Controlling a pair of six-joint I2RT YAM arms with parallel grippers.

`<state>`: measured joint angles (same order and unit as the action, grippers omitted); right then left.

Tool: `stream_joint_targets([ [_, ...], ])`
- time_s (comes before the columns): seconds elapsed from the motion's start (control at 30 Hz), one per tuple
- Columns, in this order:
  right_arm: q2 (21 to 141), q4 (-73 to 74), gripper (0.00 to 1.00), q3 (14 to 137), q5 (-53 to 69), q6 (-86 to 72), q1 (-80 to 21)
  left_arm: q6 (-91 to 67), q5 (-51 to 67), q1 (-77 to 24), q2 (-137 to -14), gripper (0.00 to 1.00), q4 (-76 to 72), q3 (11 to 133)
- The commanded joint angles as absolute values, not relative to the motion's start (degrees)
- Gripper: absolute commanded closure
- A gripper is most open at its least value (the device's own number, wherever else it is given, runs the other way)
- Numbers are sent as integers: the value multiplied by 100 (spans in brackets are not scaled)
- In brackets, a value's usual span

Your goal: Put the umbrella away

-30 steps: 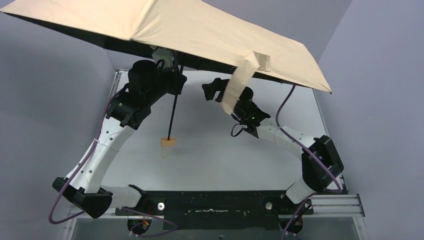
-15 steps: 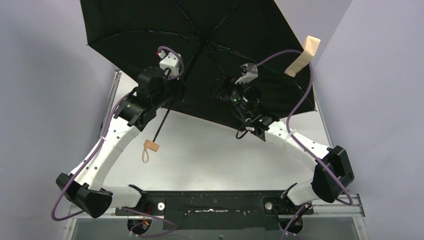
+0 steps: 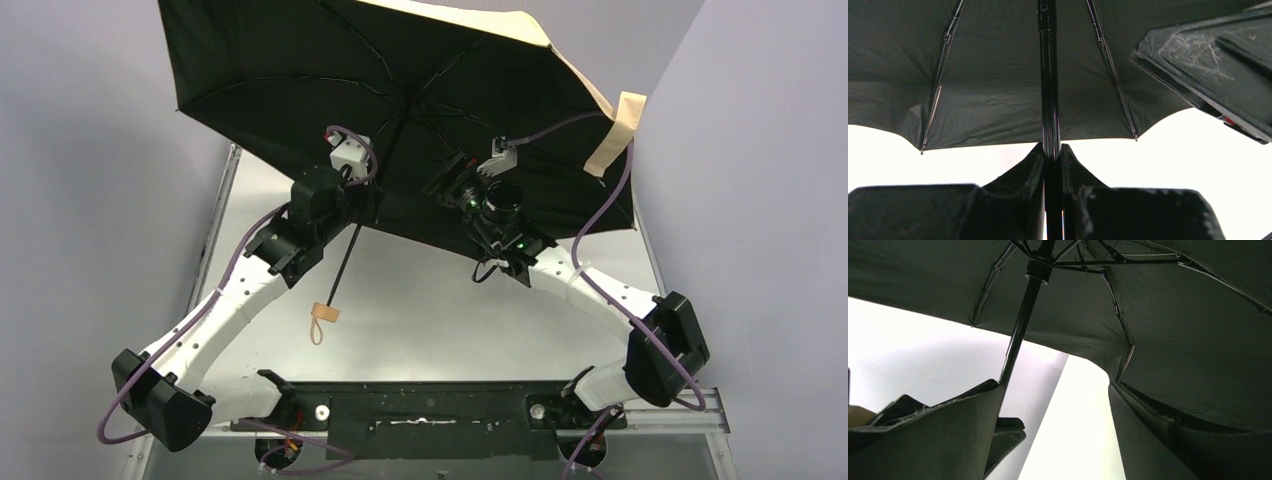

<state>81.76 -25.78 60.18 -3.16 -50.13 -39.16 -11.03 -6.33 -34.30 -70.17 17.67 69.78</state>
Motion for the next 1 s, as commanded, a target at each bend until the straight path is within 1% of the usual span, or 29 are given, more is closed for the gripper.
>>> stream_joint_targets([
  [0.0,8217,-2984,20,6053,-334,-5739,-3920,-1256,-401,-3641,-6867,100,1741,6631],
  [0.37,8494,-3101,22,6203,-193,-5994,-3902,-1463,-305,-3923,-6775,100,1539,5993],
  [0.5,8453,-2878,23,6310,-240,-5948,-3840,-1535,-300,-4050,-6766,100,1487,5782],
  [0.97,8608,-2576,25,6874,-153,-5755,-3758,-1579,-363,-4468,-6874,100,1380,5571],
])
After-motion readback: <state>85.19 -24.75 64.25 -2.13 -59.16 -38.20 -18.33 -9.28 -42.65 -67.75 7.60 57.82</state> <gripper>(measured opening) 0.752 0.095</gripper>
